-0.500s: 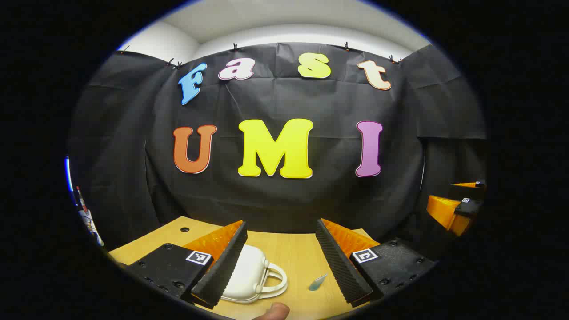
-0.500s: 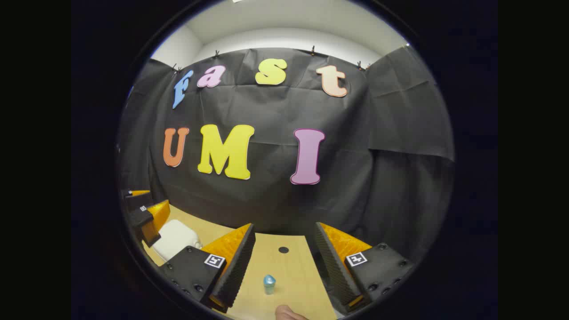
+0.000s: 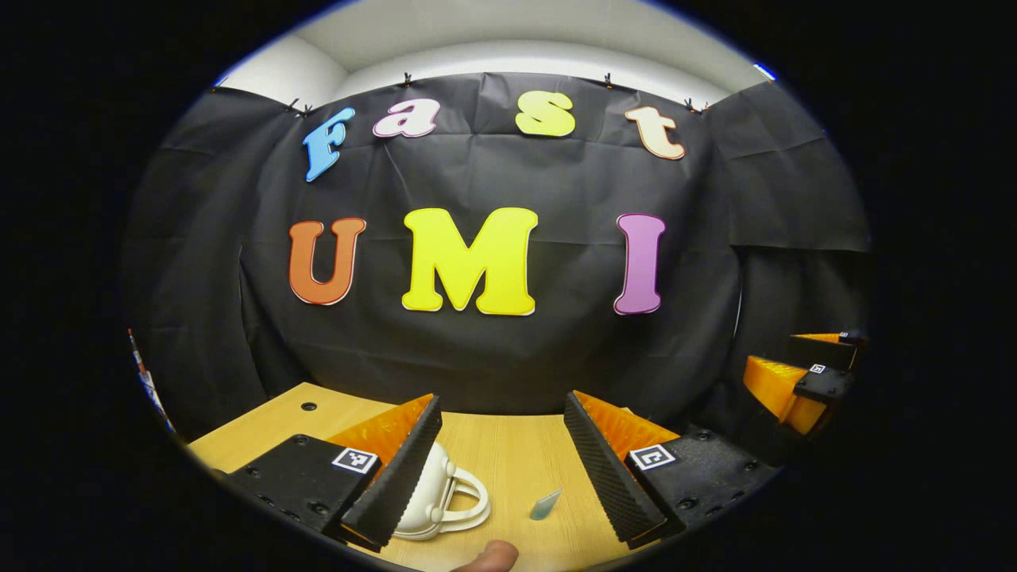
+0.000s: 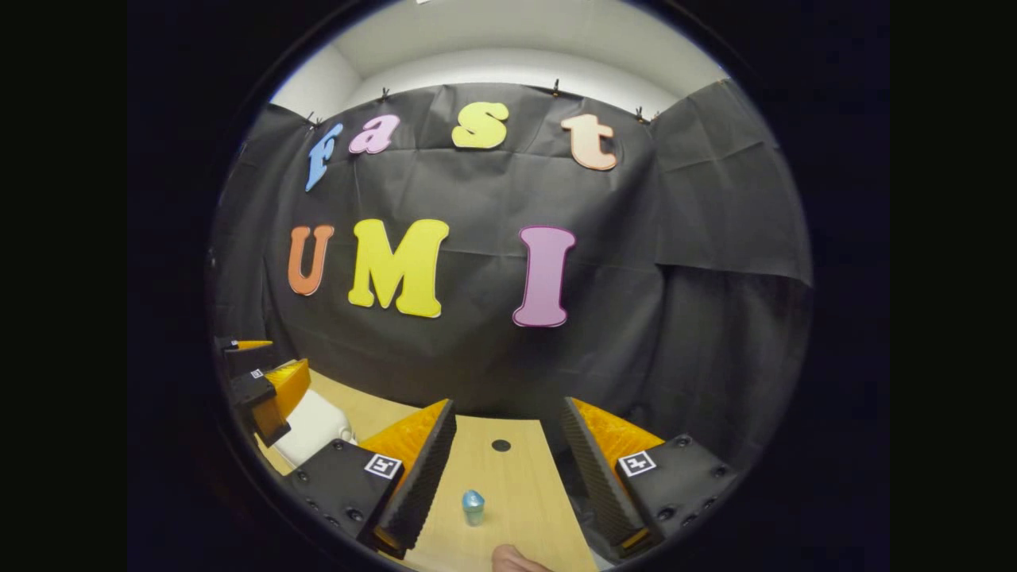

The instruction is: First open the suitcase, pack the skin care products into it, and then close the suitcase.

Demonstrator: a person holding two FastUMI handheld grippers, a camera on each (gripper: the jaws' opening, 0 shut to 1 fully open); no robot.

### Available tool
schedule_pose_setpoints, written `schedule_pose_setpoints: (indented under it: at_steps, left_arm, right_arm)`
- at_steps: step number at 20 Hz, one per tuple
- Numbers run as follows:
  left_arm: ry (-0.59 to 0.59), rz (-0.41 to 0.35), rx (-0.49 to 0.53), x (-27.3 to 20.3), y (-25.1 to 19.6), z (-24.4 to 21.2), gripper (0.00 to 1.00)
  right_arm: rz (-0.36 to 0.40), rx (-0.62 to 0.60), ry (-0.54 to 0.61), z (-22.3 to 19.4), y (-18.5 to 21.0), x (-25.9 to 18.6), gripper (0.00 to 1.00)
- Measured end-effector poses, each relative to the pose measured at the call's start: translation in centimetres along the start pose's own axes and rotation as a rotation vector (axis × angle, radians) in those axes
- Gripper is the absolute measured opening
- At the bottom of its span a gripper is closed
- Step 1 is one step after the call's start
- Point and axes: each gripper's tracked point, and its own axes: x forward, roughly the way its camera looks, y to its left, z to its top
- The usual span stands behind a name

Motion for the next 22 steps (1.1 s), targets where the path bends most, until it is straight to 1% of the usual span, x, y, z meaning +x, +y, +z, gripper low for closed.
schedule_pose_setpoints:
  at_steps: [6, 7, 8, 12, 16, 19, 22]
  left_arm:
    - [0.016, 0.007, -0.012, 0.3, 0.1, -0.6, 0.99]
    - [0.020, 0.008, -0.016, 0.3, 0.1, -0.8, 0.99]
    - [0.020, 0.011, -0.016, 0.4, 0.1, -0.8, 0.99]
    - [0.018, 0.006, 0.003, 0.5, 0.0, -1.1, 0.99]
    - [0.022, 0.013, 0.041, 0.5, 0.6, -2.3, 0.99]
    - [0.016, 0.026, 0.103, 1.1, 1.8, -4.3, 0.99]
    - [0.028, 0.026, 0.215, 2.0, 3.1, -7.7, 0.99]
  right_arm:
    - [-0.006, 0.004, -0.001, -0.2, -0.2, 0.2, 0.79]
    - [0.000, 0.006, -0.002, -0.1, -0.1, 0.1, 0.80]
    - [-0.001, 0.006, -0.004, -0.1, -0.2, 0.1, 0.79]
    - [-0.005, 0.023, -0.018, 0.1, -0.5, 0.0, 0.79]
    - [-0.015, -0.007, -0.008, -0.5, -0.8, 0.1, 0.80]
    - [-0.024, -0.019, 0.006, -1.2, -1.0, 0.0, 0.80]
    - [-0.031, -0.041, 0.017, -1.9, -1.3, -0.2, 0.80]
